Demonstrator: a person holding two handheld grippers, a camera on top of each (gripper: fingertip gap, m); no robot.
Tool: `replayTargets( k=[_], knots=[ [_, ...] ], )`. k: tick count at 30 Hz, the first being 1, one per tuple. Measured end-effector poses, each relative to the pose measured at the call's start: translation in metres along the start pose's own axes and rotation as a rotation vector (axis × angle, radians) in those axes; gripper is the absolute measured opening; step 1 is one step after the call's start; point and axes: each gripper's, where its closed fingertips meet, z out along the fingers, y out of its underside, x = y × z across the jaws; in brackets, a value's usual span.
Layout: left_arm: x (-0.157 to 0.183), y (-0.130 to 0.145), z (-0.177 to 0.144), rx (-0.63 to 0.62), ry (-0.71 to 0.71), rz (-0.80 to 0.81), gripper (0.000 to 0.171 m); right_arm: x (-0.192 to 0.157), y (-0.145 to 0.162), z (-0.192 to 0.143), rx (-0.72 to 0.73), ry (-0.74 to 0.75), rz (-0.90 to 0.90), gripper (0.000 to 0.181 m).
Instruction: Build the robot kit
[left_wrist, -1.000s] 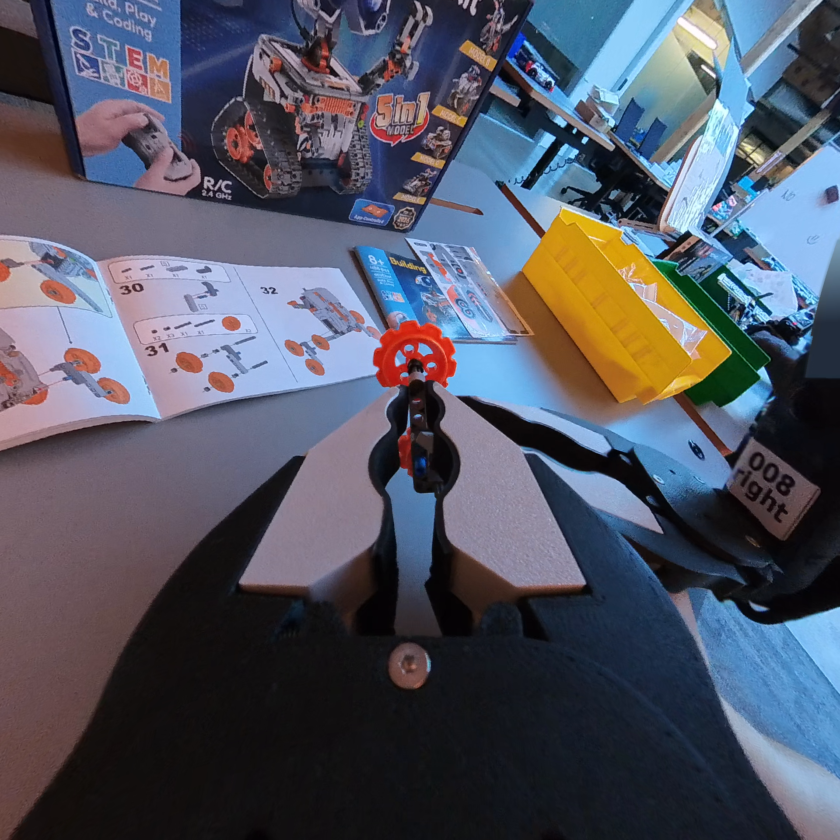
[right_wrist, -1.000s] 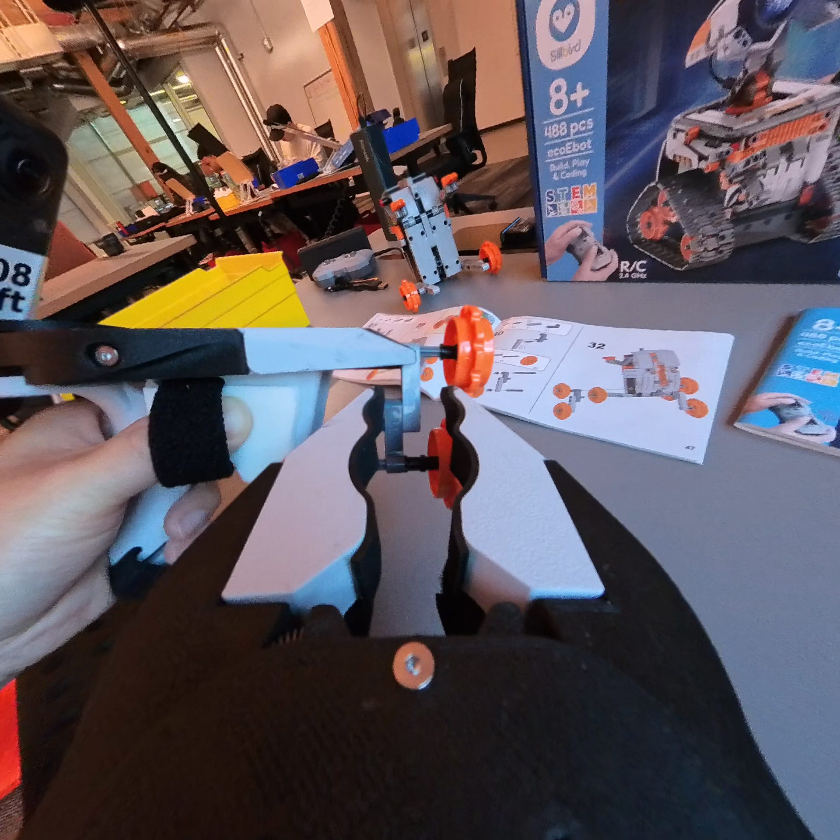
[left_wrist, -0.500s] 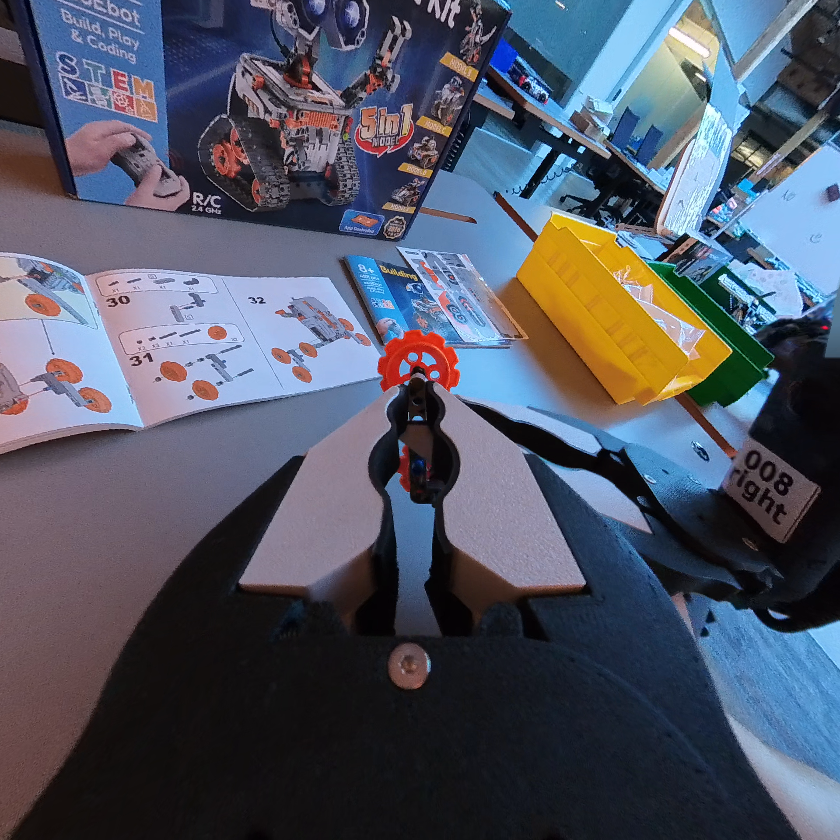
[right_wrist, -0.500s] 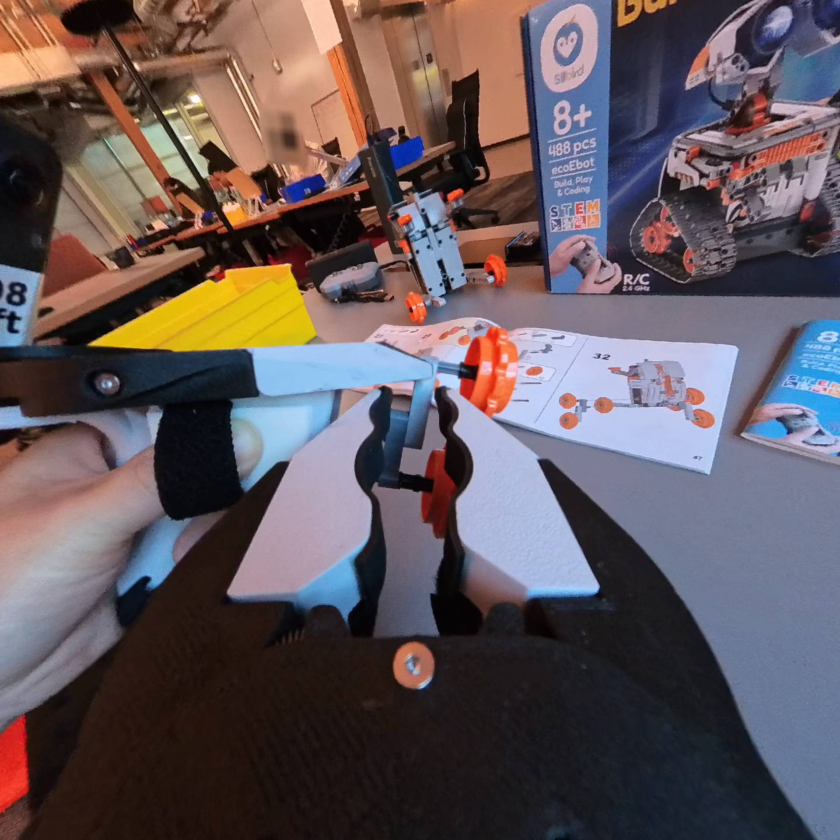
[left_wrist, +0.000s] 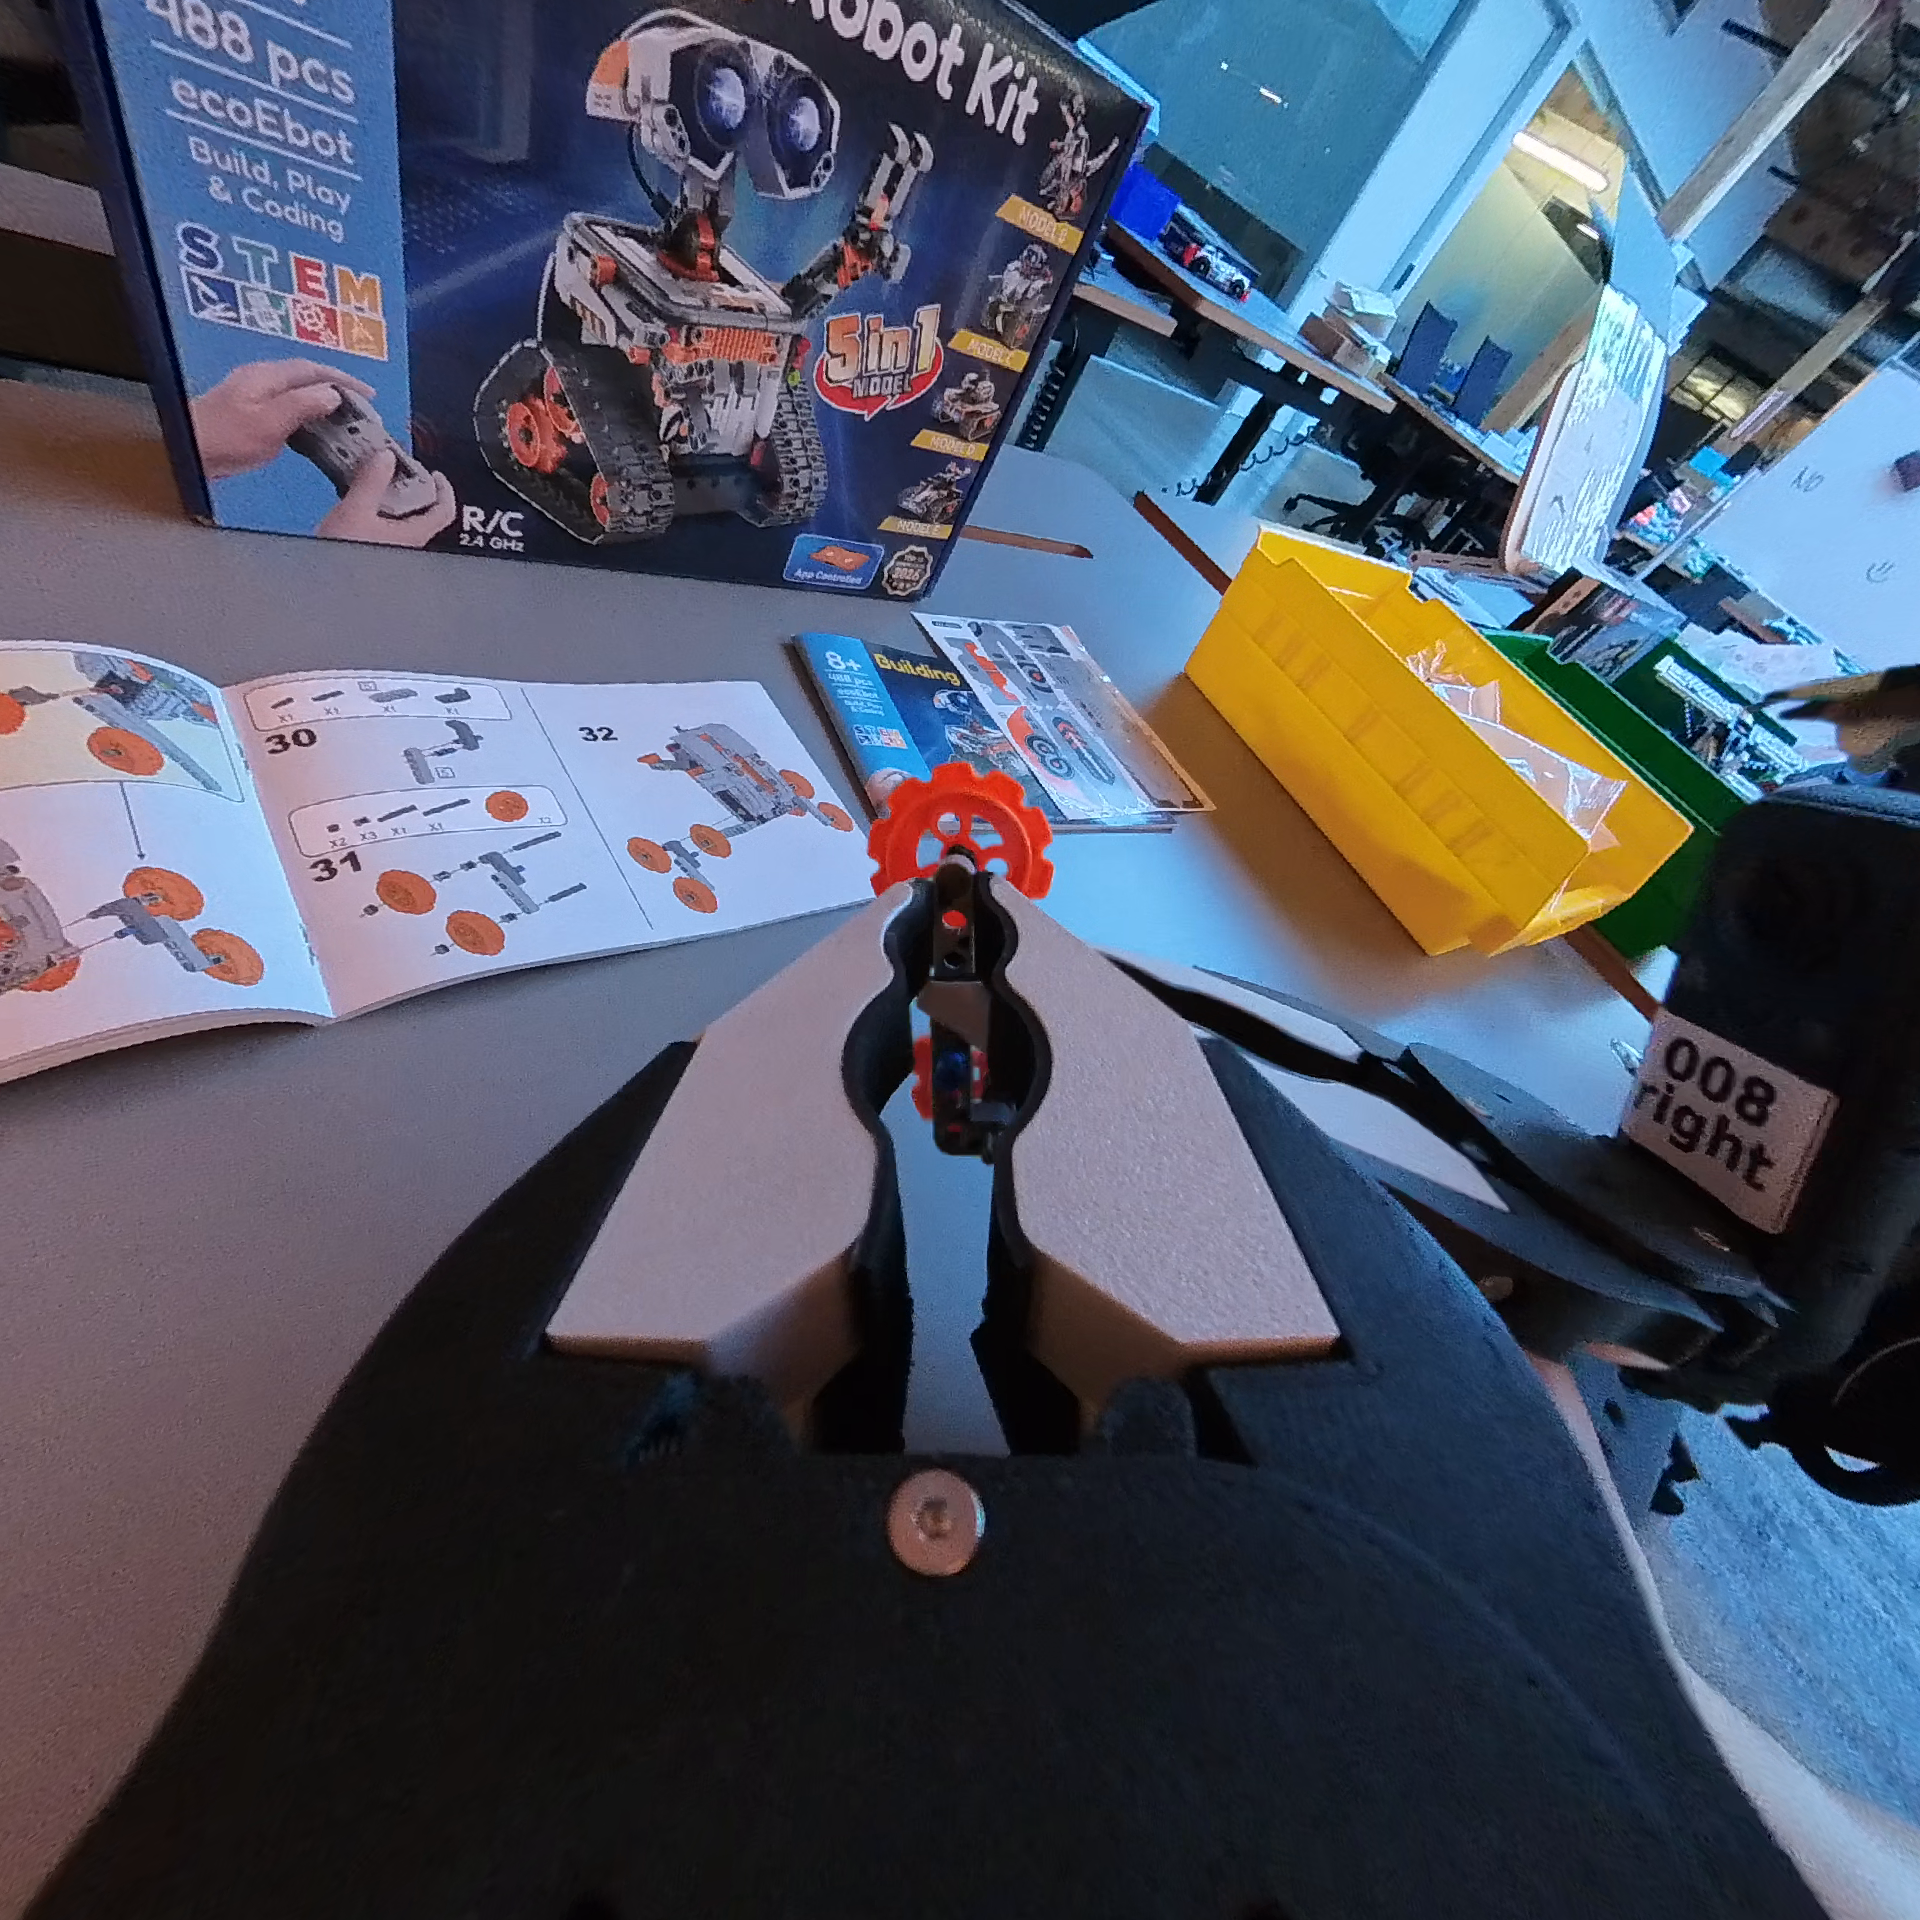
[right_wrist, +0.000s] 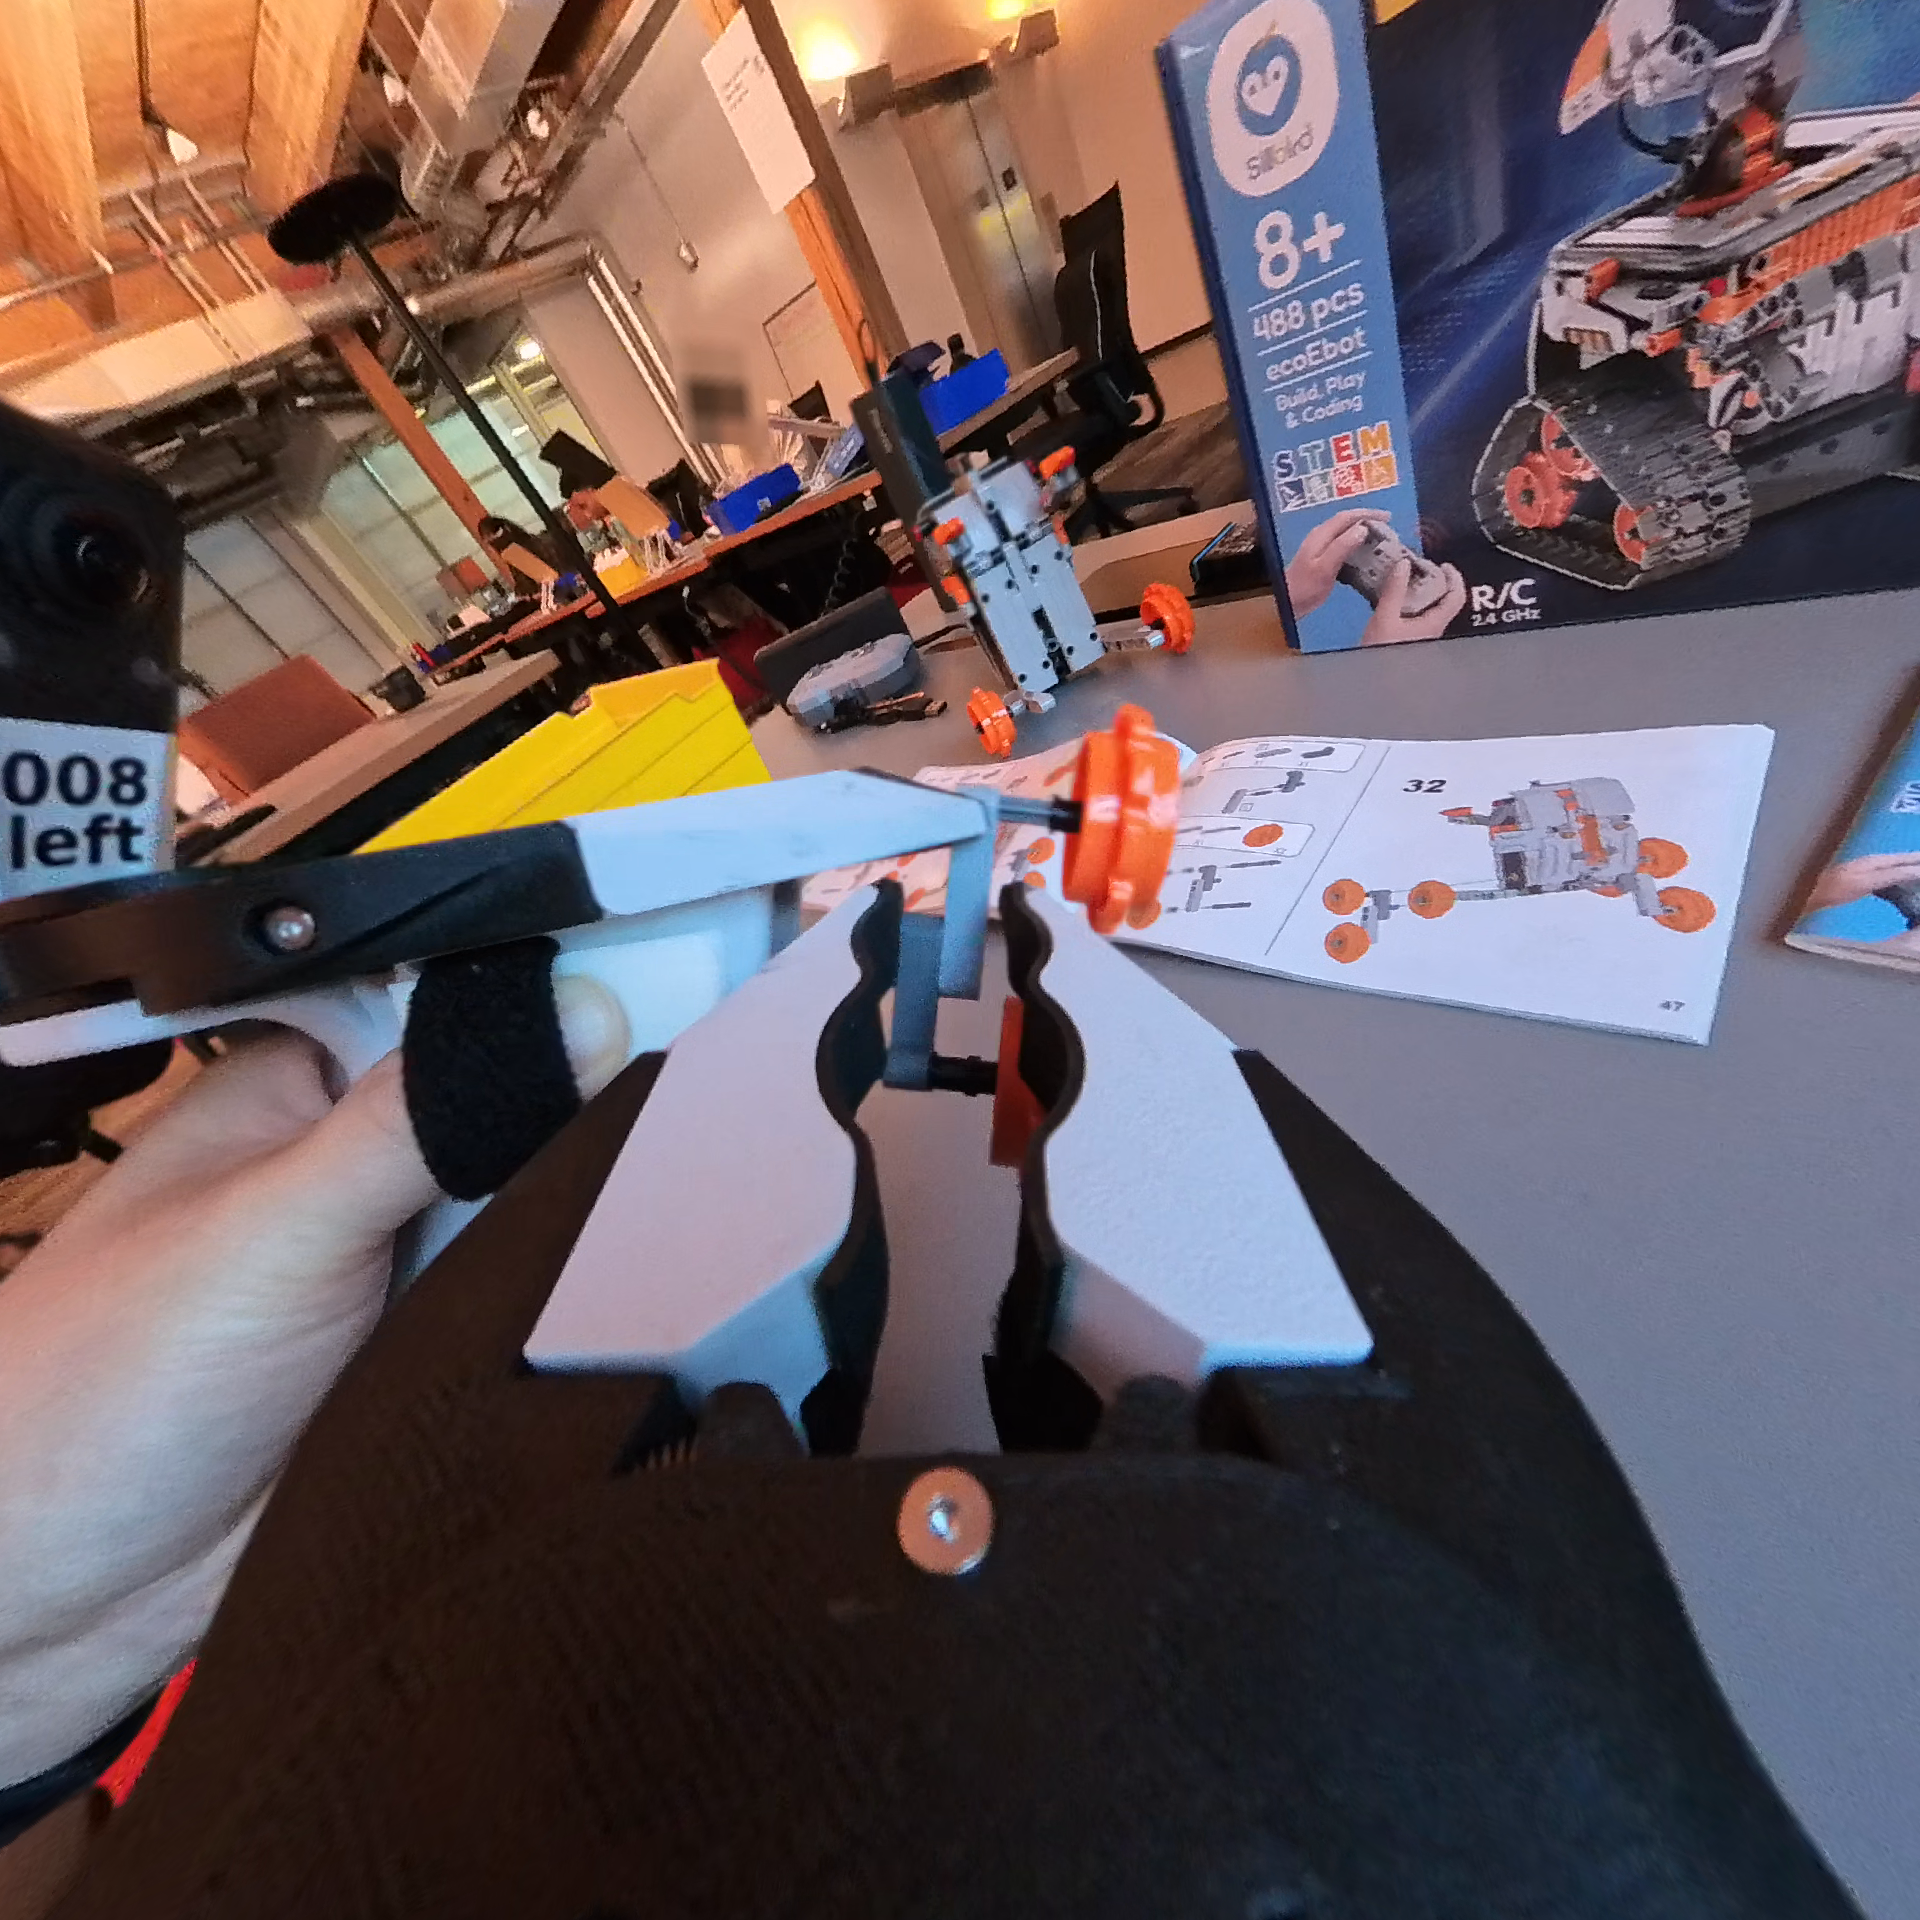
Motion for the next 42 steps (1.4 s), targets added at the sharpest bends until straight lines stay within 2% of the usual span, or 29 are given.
replayTargets(
  k=[4,6,11,13,15,17,20,21,23,28,31,35,37,40,42],
  knots=[
    [0.002,0.000,0.001,0.008,0.009,0.001,0.004,0.000,-0.004,-0.002,0.010,0.008,-0.016,0.017],
    [0.002,-0.001,0.001,0.017,0.013,-0.002,0.004,0.001,-0.005,-0.002,0.022,-0.004,0.021,0.019],
    [0.001,-0.005,-0.001,0.034,0.032,-0.050,0.004,0.003,-0.013,-0.005,0.077,-0.081,0.145,0.008],
    [-0.001,-0.003,-0.001,0.028,0.025,-0.048,0.004,0.001,-0.006,-0.001,0.030,-0.083,0.122,0.007],
    [-0.002,-0.003,-0.001,0.039,0.022,-0.043,0.004,0.000,-0.004,0.000,0.019,-0.069,0.103,0.019],
    [0.000,-0.002,-0.001,0.035,0.015,-0.015,0.004,0.002,-0.005,-0.001,0.025,-0.049,0.084,0.008],
    [0.002,-0.003,-0.001,0.041,0.005,0.014,0.004,0.003,-0.007,-0.001,0.041,-0.042,0.089,0.010],
    [0.003,-0.002,-0.001,0.039,0.012,0.010,0.004,0.004,-0.007,-0.001,0.042,-0.034,0.075,0.013],
    [0.005,0.000,-0.001,0.040,0.015,-0.001,0.004,0.002,-0.004,-0.001,0.012,-0.040,0.050,0.006],
    [0.010,0.002,-0.002,0.007,0.072,0.010,0.005,0.005,-0.003,-0.007,-0.021,0.045,-0.136,0.006],
    [0.008,-0.012,-0.008,-0.005,0.108,0.012,0.017,0.005,-0.003,-0.009,-0.028,0.092,-0.238,0.005],
    [0.016,-0.007,-0.005,-0.184,0.189,0.005,0.012,0.000,-0.005,-0.008,-0.016,0.084,-0.262,0.006],
    [0.019,-0.011,-0.007,-0.192,0.223,-0.004,0.009,-0.003,-0.004,-0.008,-0.013,0.045,-0.224,0.006],
    [0.010,-0.011,-0.010,-0.249,0.212,0.072,0.007,-0.003,-0.004,-0.010,-0.005,0.018,-0.196,0.006],
    [0.007,-0.006,-0.009,-0.331,0.219,0.062,0.018,-0.003,-0.003,-0.009,-0.012,0.021,-0.205,0.005]
  ],
)
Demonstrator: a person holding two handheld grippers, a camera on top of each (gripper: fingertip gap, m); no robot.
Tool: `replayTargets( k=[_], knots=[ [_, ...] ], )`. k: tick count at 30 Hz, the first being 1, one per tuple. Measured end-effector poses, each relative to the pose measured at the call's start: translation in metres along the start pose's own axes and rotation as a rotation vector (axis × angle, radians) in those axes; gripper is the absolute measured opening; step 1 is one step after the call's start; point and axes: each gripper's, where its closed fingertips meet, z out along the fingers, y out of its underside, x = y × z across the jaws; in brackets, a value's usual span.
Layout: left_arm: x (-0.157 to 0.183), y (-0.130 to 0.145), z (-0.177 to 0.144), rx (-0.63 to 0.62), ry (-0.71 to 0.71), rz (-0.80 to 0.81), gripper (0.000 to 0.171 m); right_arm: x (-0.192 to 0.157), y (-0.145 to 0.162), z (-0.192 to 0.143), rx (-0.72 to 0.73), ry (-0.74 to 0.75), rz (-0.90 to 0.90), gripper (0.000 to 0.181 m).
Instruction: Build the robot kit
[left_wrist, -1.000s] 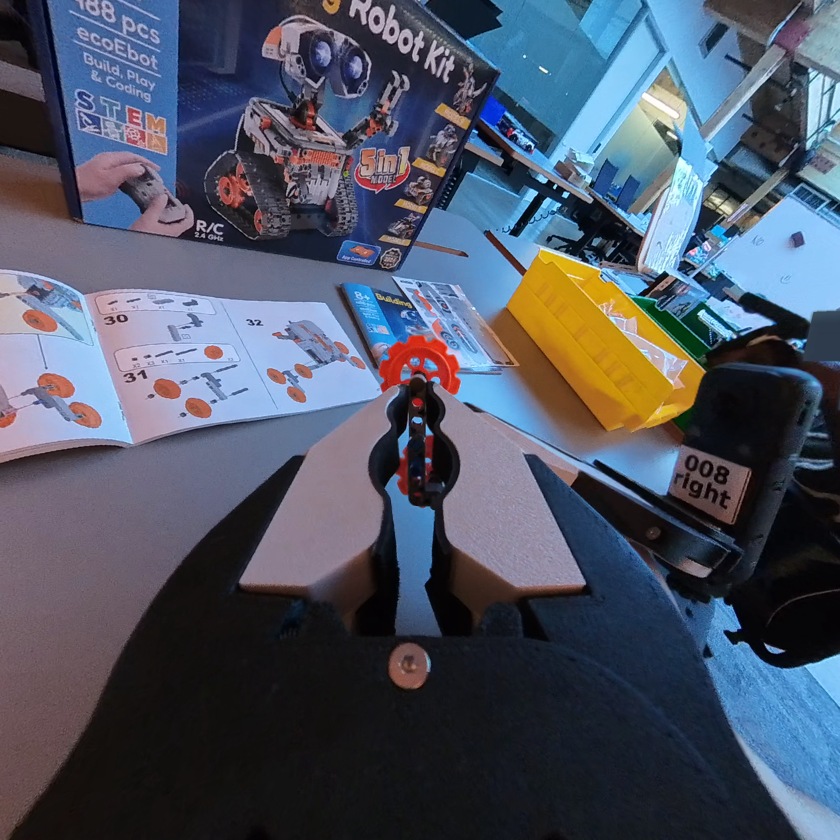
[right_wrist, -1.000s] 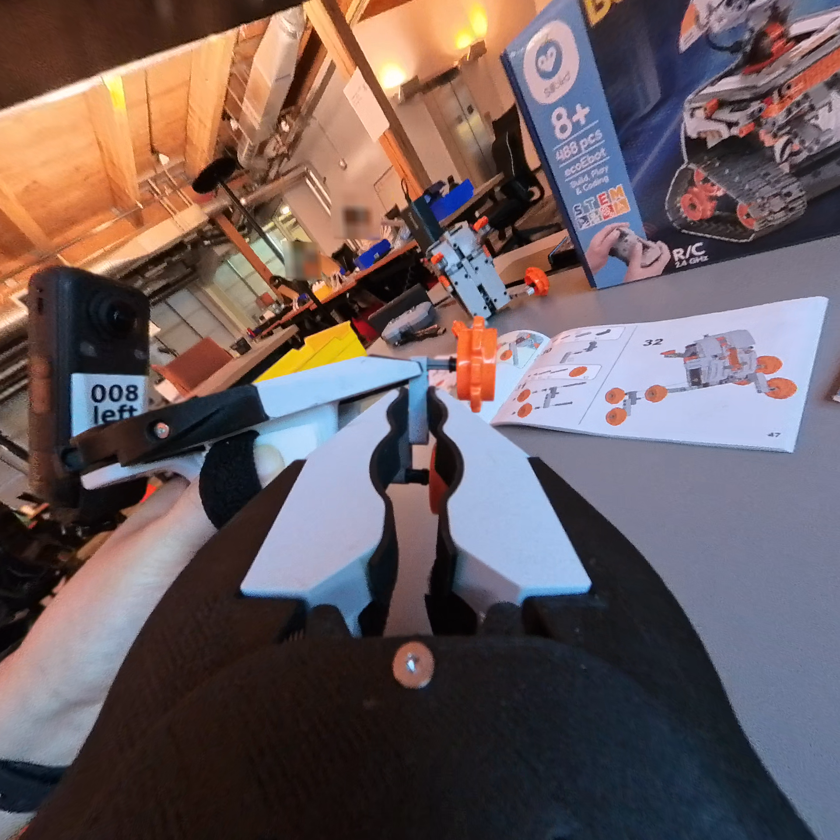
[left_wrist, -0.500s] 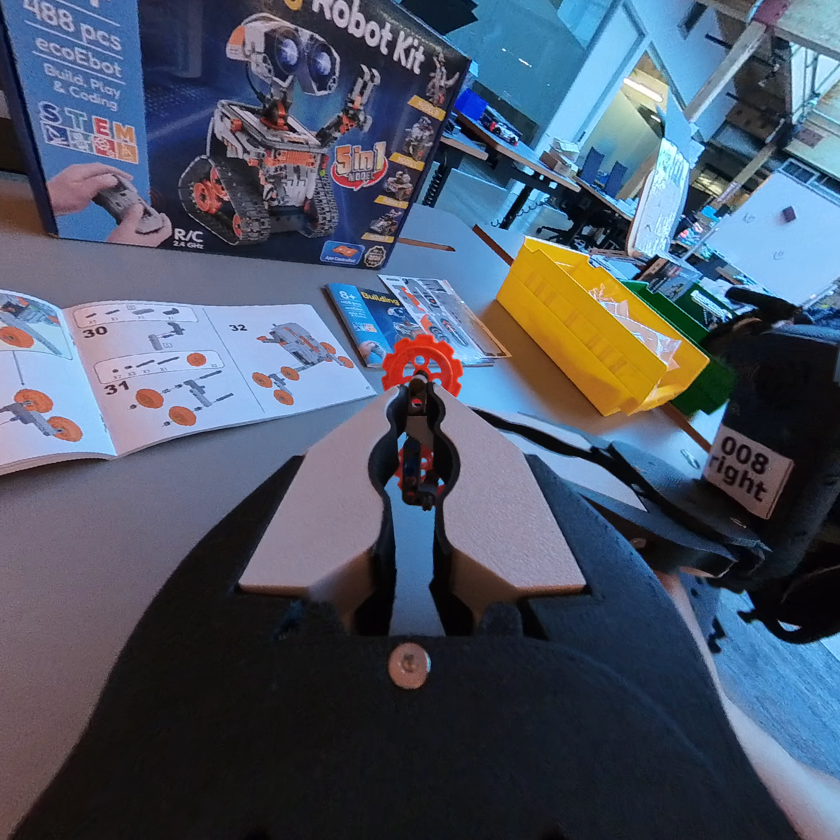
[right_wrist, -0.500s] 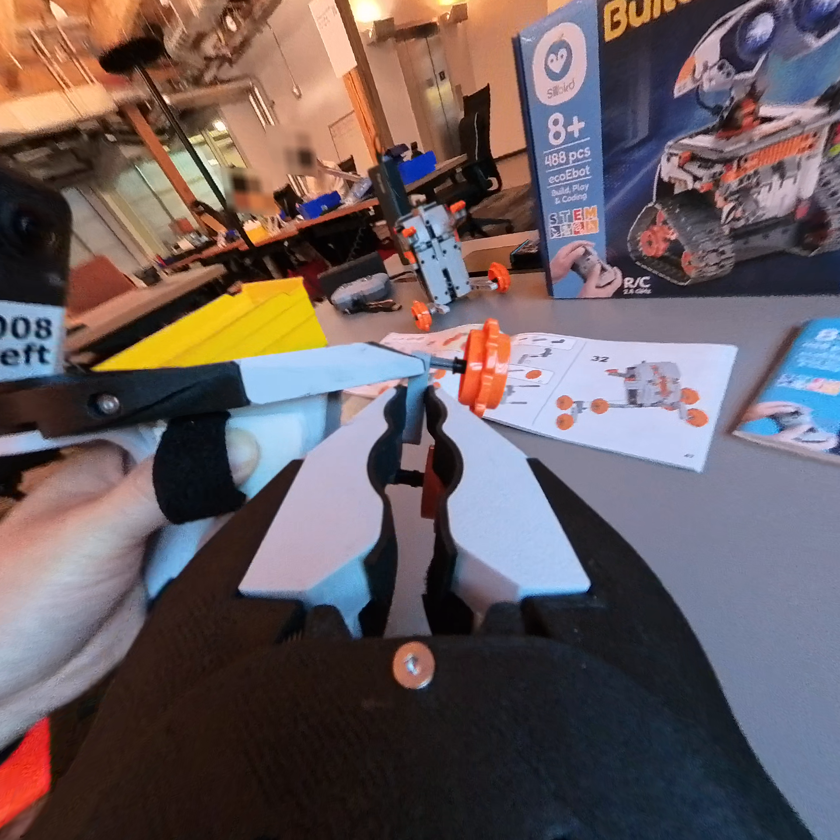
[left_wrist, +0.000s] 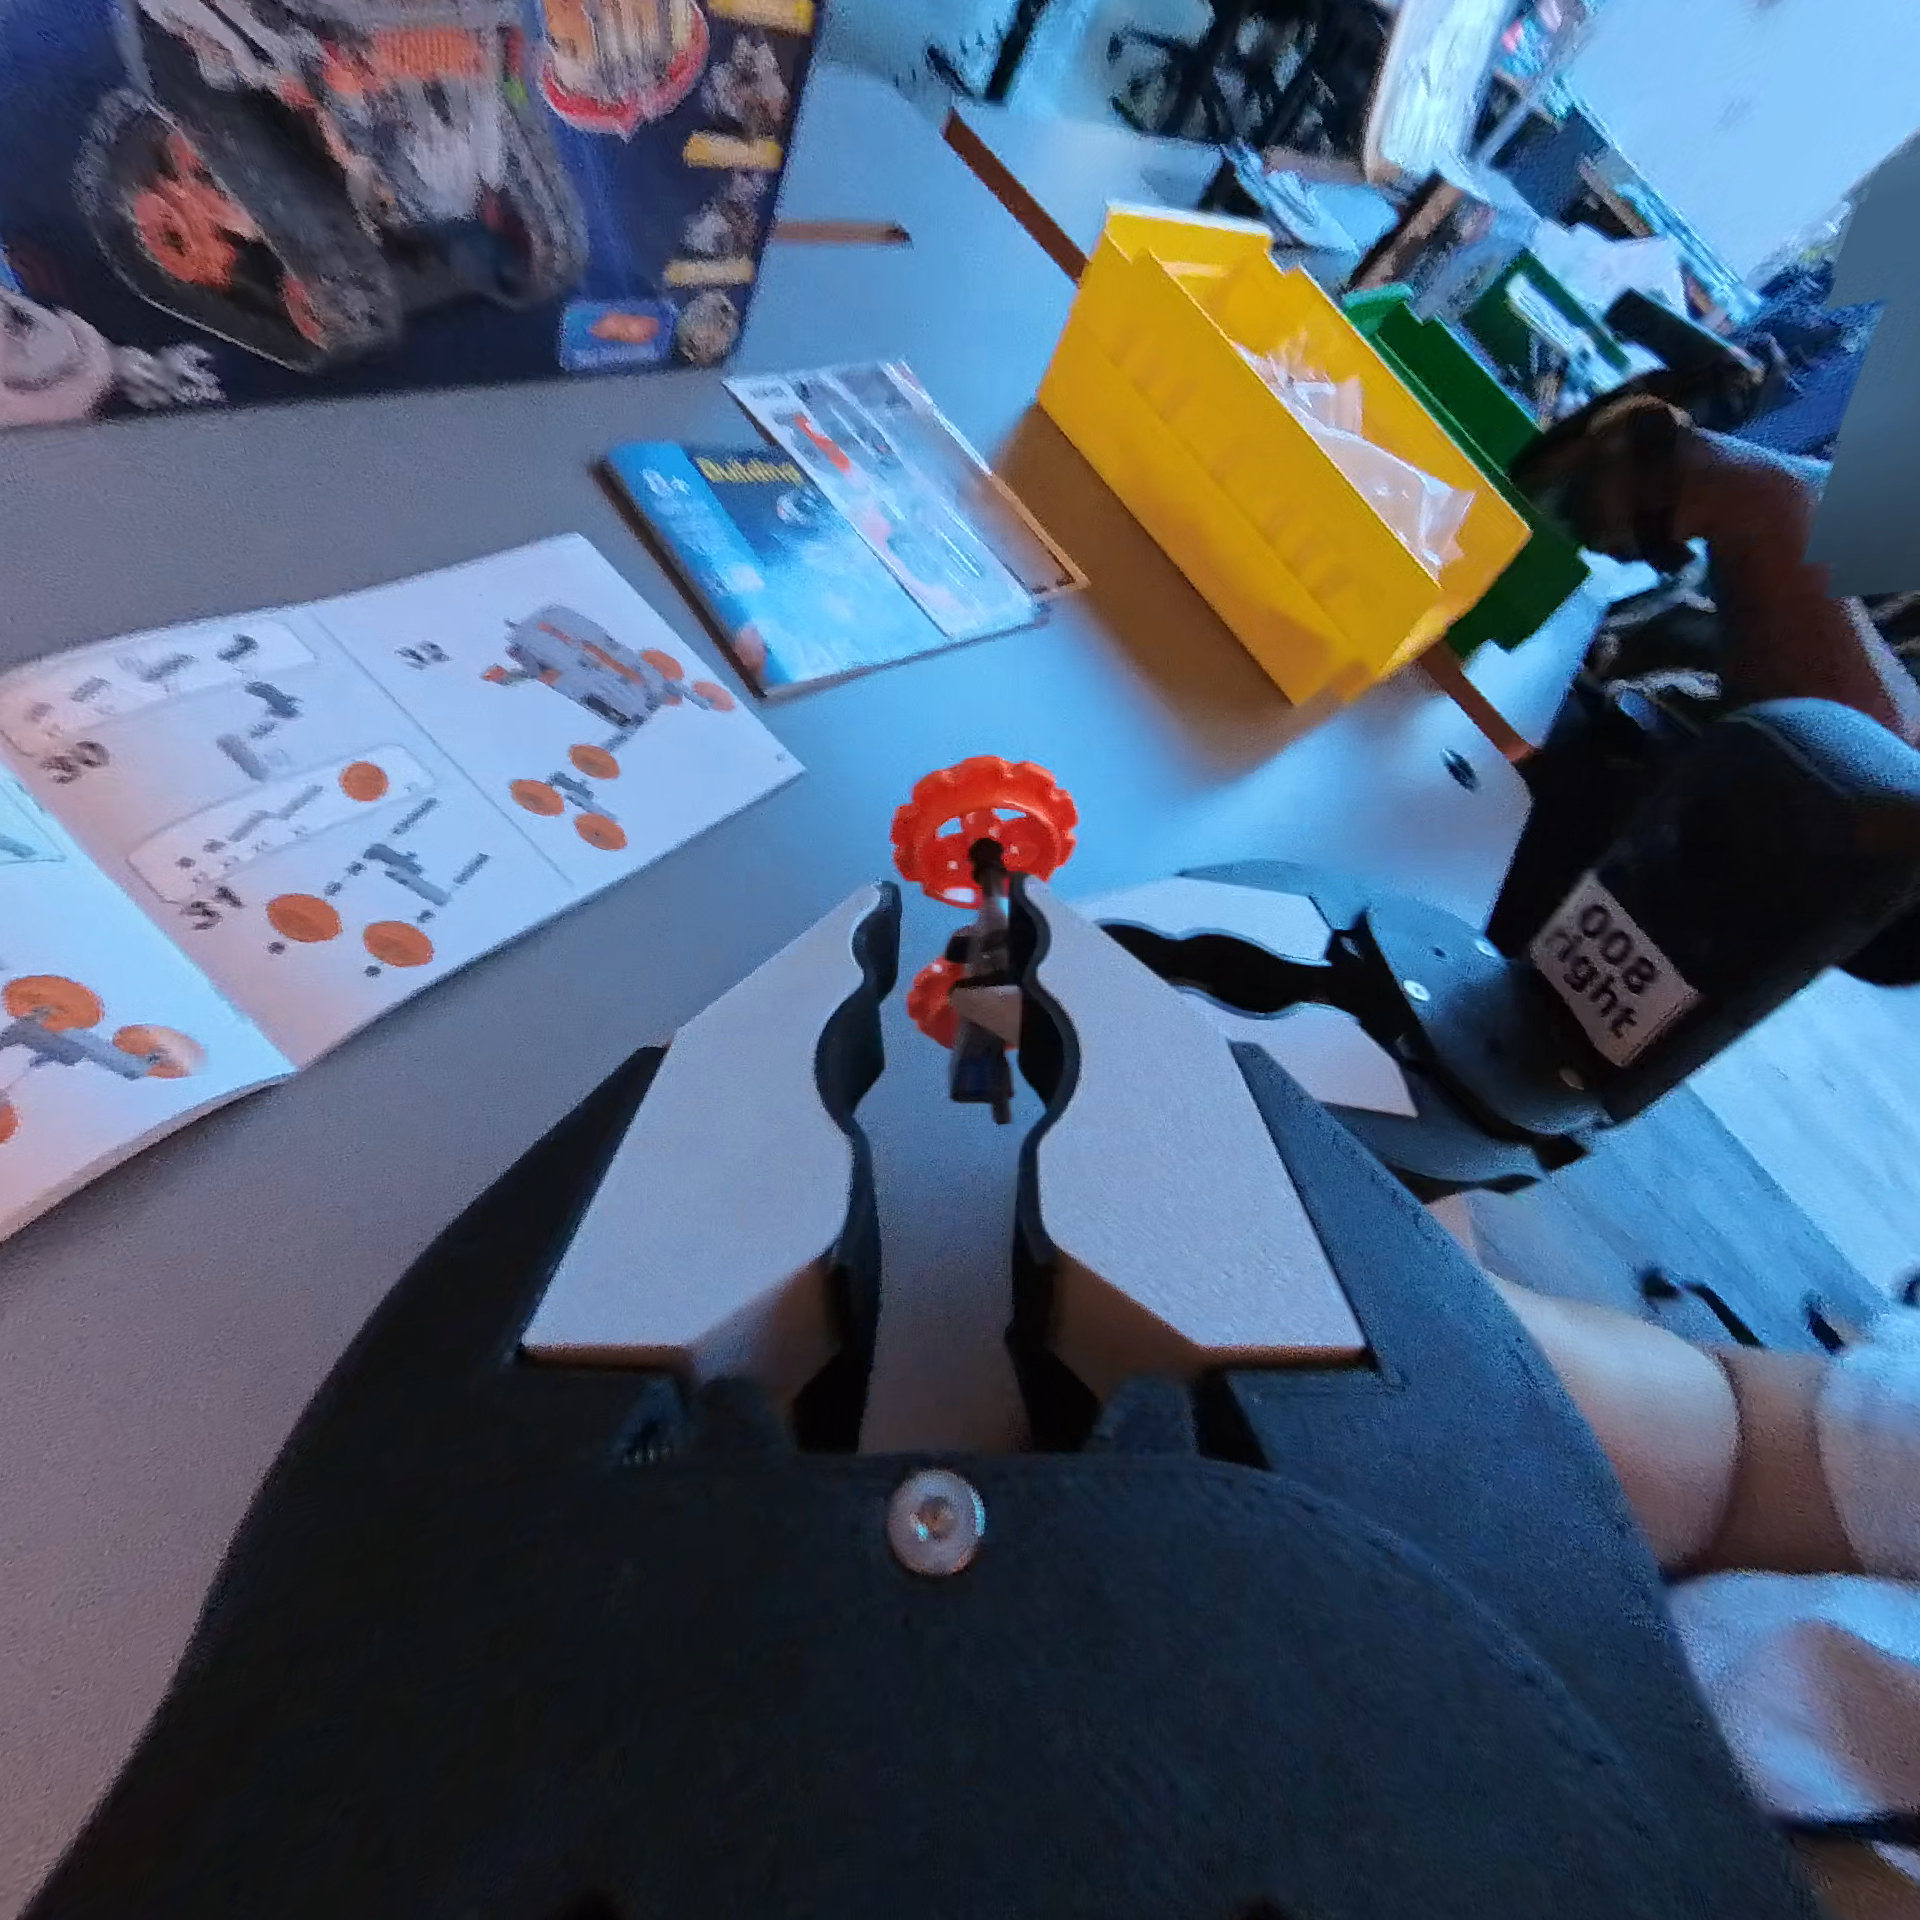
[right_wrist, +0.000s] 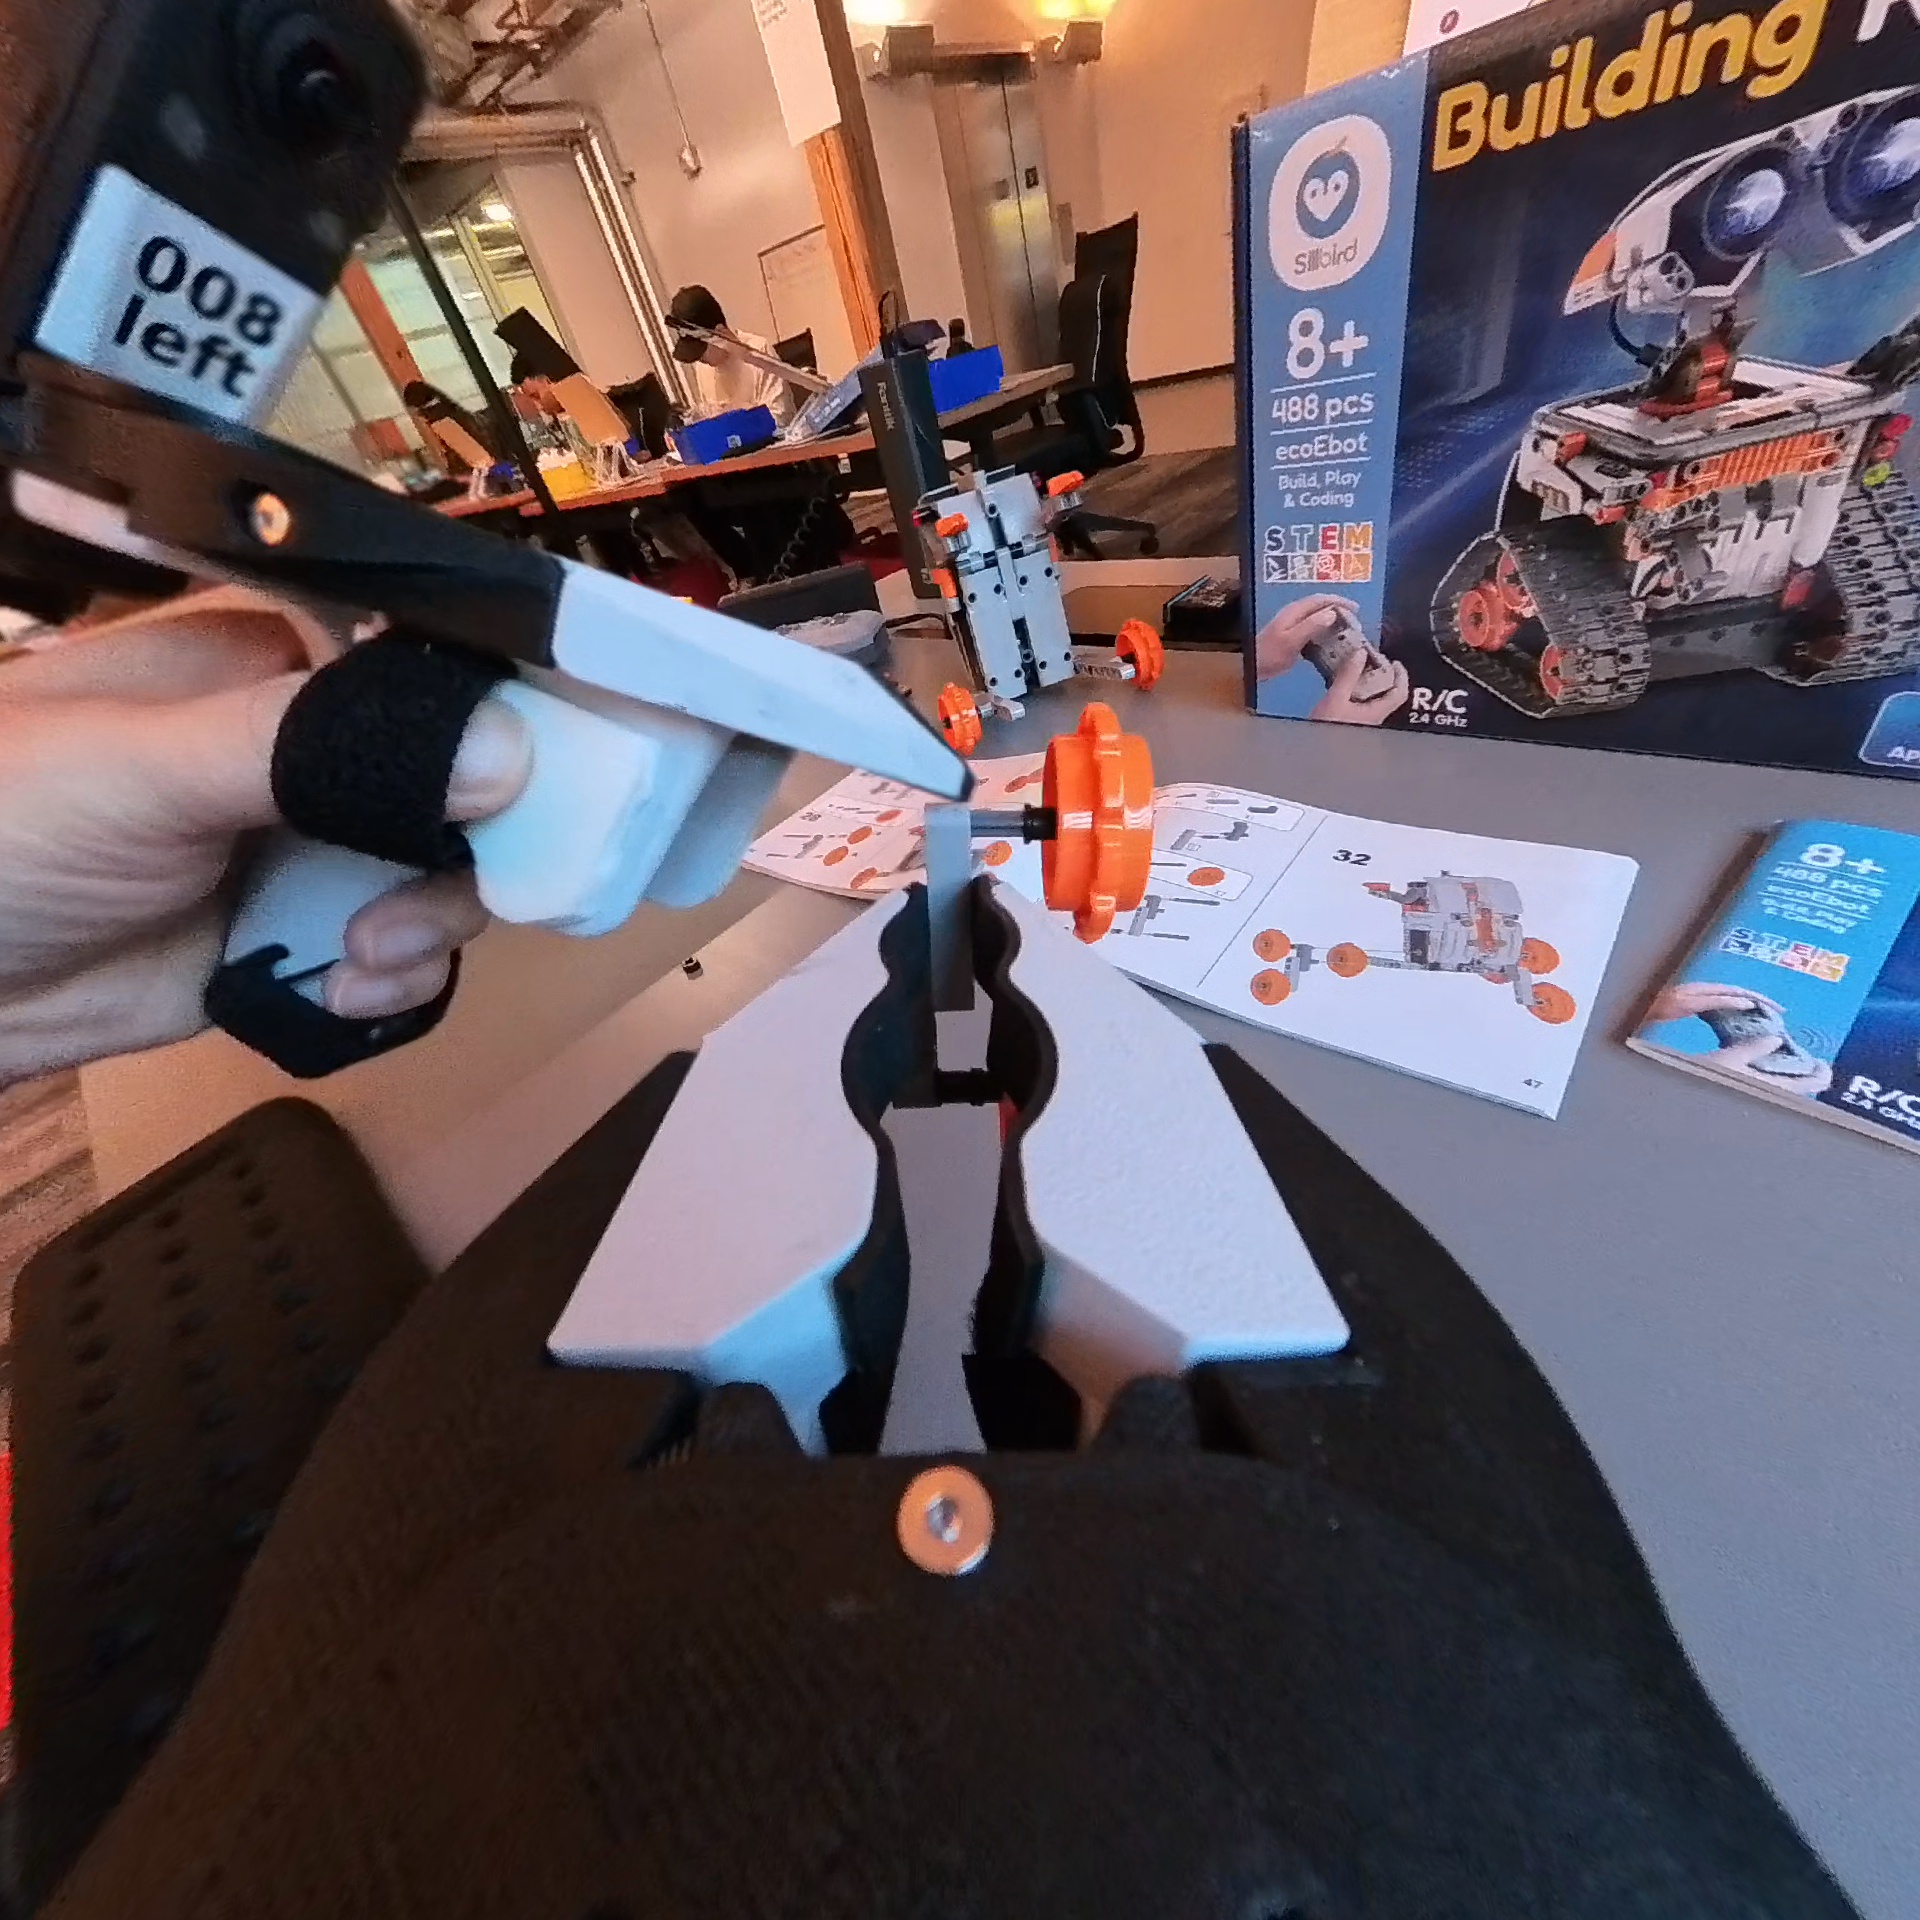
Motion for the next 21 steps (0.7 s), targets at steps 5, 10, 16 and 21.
replayTargets(
  k=[5,10,16,21],
  knots=[
    [0.002,-0.001,0.008,-0.024,-0.016,0.002,0.018,-0.003,0.000,0.004,-0.002,-0.004,-0.013,0.005],
    [-0.003,0.002,0.016,-0.051,-0.085,0.057,0.014,0.000,0.003,0.003,-0.024,0.029,-0.065,0.006],
    [-0.004,0.007,0.018,-0.086,-0.083,0.050,0.014,0.006,0.008,0.002,-0.043,0.038,-0.010,0.006],
    [0.002,0.005,0.016,-0.048,-0.012,-0.017,0.002,0.007,0.005,0.001,-0.038,0.052,-0.034,0.006]
  ],
)
